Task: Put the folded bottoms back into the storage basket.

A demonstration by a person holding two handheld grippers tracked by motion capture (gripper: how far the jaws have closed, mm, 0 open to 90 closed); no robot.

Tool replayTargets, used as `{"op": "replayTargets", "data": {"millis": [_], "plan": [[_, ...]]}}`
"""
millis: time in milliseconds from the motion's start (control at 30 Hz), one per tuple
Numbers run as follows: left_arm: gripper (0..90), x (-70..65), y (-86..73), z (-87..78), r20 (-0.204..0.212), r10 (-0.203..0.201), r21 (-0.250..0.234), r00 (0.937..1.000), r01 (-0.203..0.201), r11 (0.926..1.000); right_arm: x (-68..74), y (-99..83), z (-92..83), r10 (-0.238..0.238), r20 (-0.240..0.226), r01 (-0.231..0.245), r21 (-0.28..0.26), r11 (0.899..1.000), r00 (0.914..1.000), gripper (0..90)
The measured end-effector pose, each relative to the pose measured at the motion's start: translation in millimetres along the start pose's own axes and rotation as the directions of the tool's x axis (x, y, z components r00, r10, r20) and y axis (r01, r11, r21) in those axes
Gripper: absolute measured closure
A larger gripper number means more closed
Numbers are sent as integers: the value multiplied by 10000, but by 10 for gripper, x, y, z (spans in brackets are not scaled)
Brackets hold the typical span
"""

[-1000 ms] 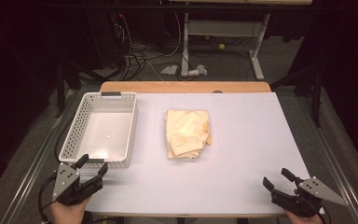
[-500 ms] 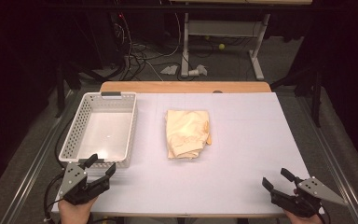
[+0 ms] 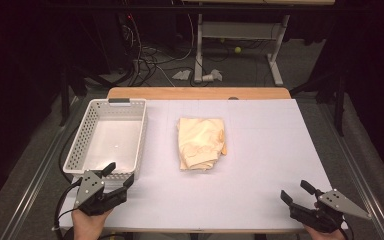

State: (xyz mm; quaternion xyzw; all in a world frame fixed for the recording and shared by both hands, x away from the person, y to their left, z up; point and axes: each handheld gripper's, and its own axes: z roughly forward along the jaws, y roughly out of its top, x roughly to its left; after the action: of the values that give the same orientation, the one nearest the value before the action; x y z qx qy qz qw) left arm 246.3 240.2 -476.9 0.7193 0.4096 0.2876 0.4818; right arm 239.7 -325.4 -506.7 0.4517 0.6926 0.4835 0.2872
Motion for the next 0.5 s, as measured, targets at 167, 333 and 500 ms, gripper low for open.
{"op": "replayTargets", "data": {"millis": [167,333,500], "plan": [[291,-6,20,37,295,4,-92,9996,-1,10000,-4,0,-2,28,16,-28,-12,10000,10000,221],[288,-22,63,82,739,-26,-40,9973,29,10000,-4,0,8,7,-119,-6,42,10000,9999,221],[289,-73,94,138,1143,6,180,9934,-27,9998,-5,0,5,8,-158,-7,26,10000,9999,221]]}}
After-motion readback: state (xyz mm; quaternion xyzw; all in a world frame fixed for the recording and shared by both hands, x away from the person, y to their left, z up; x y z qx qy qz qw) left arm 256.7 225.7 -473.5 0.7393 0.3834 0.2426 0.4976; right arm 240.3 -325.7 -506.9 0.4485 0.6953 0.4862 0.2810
